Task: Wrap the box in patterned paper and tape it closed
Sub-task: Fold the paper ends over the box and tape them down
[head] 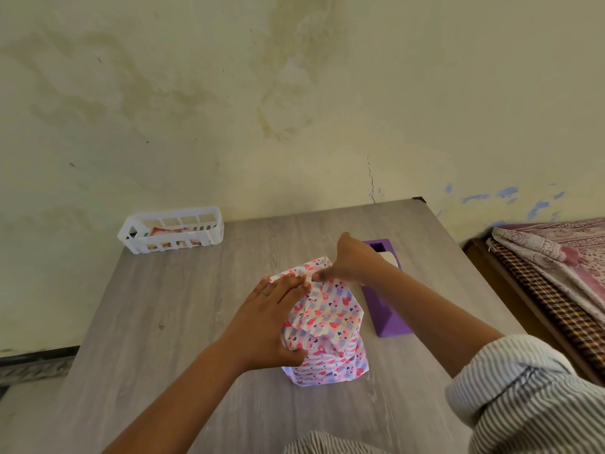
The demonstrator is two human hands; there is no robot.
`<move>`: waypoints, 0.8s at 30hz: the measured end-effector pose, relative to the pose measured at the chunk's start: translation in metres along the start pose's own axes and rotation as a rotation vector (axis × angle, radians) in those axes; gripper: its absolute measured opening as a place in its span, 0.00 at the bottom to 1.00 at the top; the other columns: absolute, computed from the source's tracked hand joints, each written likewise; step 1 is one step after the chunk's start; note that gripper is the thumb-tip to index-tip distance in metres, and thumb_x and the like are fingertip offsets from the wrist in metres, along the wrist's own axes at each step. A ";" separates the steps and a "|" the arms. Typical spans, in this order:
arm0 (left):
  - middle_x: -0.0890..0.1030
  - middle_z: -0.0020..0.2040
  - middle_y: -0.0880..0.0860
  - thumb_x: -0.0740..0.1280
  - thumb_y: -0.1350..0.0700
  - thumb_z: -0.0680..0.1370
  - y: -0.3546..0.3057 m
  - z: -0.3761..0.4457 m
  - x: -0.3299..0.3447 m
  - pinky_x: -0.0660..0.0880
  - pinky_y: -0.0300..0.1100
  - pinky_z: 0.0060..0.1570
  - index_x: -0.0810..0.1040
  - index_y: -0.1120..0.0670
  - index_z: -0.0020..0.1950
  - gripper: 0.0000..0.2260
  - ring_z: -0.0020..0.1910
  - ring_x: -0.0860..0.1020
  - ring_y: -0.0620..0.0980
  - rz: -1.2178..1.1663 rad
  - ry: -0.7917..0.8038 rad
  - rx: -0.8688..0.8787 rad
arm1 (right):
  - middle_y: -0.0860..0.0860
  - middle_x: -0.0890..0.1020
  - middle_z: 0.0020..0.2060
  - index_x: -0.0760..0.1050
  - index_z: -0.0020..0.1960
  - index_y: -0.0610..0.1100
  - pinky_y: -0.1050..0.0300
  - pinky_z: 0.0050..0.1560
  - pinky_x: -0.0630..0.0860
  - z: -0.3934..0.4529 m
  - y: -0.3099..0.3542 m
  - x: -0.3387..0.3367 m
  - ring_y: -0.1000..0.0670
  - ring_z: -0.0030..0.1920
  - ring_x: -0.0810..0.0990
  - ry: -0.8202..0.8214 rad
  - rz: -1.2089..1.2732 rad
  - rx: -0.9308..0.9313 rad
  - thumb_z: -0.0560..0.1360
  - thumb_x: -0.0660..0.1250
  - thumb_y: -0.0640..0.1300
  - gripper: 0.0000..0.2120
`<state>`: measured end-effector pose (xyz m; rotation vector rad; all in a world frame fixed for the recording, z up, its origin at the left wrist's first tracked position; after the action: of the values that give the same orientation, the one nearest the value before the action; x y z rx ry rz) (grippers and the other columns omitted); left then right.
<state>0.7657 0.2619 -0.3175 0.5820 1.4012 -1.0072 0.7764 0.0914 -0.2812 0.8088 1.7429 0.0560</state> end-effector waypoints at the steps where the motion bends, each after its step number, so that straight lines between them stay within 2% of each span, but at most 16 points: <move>1: 0.59 0.75 0.46 0.64 0.30 0.63 0.000 -0.001 0.000 0.44 0.45 0.73 0.58 0.47 0.74 0.44 0.74 0.56 0.45 -0.002 -0.012 0.005 | 0.49 0.74 0.39 0.63 0.64 0.39 0.61 0.34 0.70 0.000 -0.006 0.001 0.53 0.36 0.73 0.027 0.036 0.028 0.67 0.75 0.57 0.36; 4: 0.62 0.74 0.46 0.66 0.31 0.62 0.001 -0.003 0.004 0.50 0.48 0.74 0.60 0.48 0.73 0.44 0.74 0.57 0.45 -0.022 -0.037 0.018 | 0.47 0.73 0.39 0.67 0.62 0.38 0.60 0.31 0.66 -0.002 -0.028 0.007 0.53 0.33 0.69 0.082 0.187 0.120 0.66 0.75 0.58 0.34; 6: 0.60 0.74 0.45 0.66 0.30 0.62 0.001 -0.004 0.005 0.49 0.47 0.74 0.58 0.47 0.74 0.45 0.74 0.56 0.43 -0.034 -0.037 0.021 | 0.47 0.71 0.34 0.70 0.57 0.38 0.60 0.28 0.63 -0.004 -0.042 0.010 0.52 0.29 0.66 0.109 0.234 0.147 0.66 0.75 0.58 0.31; 8: 0.60 0.74 0.45 0.66 0.30 0.62 0.001 -0.005 0.005 0.47 0.46 0.74 0.57 0.47 0.74 0.45 0.74 0.55 0.43 -0.048 -0.043 0.027 | 0.47 0.70 0.31 0.72 0.53 0.40 0.60 0.27 0.63 -0.007 -0.055 0.013 0.52 0.28 0.64 0.141 0.312 0.150 0.68 0.74 0.54 0.23; 9: 0.61 0.74 0.45 0.67 0.31 0.62 0.001 -0.005 0.005 0.47 0.46 0.74 0.57 0.47 0.73 0.45 0.74 0.56 0.43 -0.053 -0.049 0.031 | 0.47 0.72 0.32 0.73 0.52 0.40 0.61 0.26 0.64 -0.009 -0.066 0.011 0.51 0.28 0.66 0.124 0.363 0.159 0.69 0.75 0.50 0.19; 11: 0.62 0.73 0.46 0.67 0.31 0.62 0.002 -0.006 0.004 0.47 0.45 0.73 0.58 0.48 0.73 0.44 0.73 0.57 0.44 -0.062 -0.056 0.036 | 0.46 0.76 0.34 0.75 0.51 0.42 0.58 0.27 0.72 -0.011 -0.095 -0.002 0.50 0.29 0.72 -0.024 0.415 0.203 0.72 0.73 0.44 0.11; 13: 0.62 0.73 0.46 0.67 0.31 0.62 0.001 -0.006 0.003 0.47 0.45 0.73 0.59 0.48 0.73 0.44 0.73 0.57 0.44 -0.069 -0.065 0.038 | 0.45 0.79 0.35 0.76 0.49 0.40 0.53 0.34 0.78 -0.013 -0.136 -0.014 0.48 0.30 0.76 -0.168 0.387 0.305 0.74 0.70 0.42 0.07; 14: 0.63 0.73 0.47 0.67 0.31 0.62 0.001 -0.006 0.003 0.47 0.45 0.73 0.59 0.48 0.73 0.44 0.73 0.57 0.44 -0.070 -0.070 0.039 | 0.44 0.79 0.37 0.76 0.49 0.39 0.52 0.36 0.78 -0.016 -0.155 -0.012 0.48 0.31 0.76 -0.170 0.361 0.370 0.75 0.68 0.43 0.08; 16: 0.62 0.74 0.47 0.67 0.31 0.62 0.001 -0.005 0.004 0.47 0.45 0.73 0.58 0.48 0.73 0.44 0.73 0.57 0.44 -0.071 -0.072 0.043 | 0.42 0.78 0.42 0.75 0.53 0.38 0.54 0.34 0.77 -0.021 -0.183 0.005 0.47 0.36 0.76 -0.062 0.380 0.489 0.76 0.67 0.45 0.11; 19: 0.62 0.74 0.47 0.66 0.31 0.63 0.001 -0.005 0.004 0.48 0.45 0.73 0.58 0.48 0.73 0.44 0.73 0.57 0.44 -0.075 -0.072 0.043 | 0.41 0.73 0.45 0.73 0.56 0.37 0.56 0.32 0.75 -0.027 -0.199 0.038 0.47 0.37 0.70 0.090 0.694 0.574 0.75 0.68 0.44 0.14; 21: 0.63 0.73 0.47 0.66 0.30 0.63 0.001 -0.006 0.004 0.48 0.45 0.72 0.58 0.48 0.73 0.44 0.73 0.57 0.44 -0.078 -0.072 0.041 | 0.43 0.71 0.42 0.74 0.56 0.37 0.57 0.31 0.71 -0.030 -0.200 0.044 0.48 0.35 0.66 0.094 0.907 0.589 0.75 0.69 0.42 0.13; 24: 0.63 0.74 0.47 0.65 0.30 0.63 0.002 -0.005 0.005 0.48 0.45 0.72 0.58 0.48 0.73 0.44 0.73 0.57 0.44 -0.071 -0.064 0.038 | 0.43 0.73 0.41 0.75 0.51 0.38 0.57 0.33 0.69 -0.031 -0.192 0.049 0.49 0.34 0.68 0.091 1.111 0.593 0.76 0.68 0.41 0.08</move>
<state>0.7638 0.2664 -0.3234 0.5268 1.3570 -1.1013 0.6512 -0.0165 -0.3942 2.1580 1.1865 0.3288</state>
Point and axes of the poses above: each hand's wrist, its own z-axis towards the middle knuckle, its own x-axis out of the palm, y = z × x, the point moved 7 cm from there along z, towards the middle knuckle
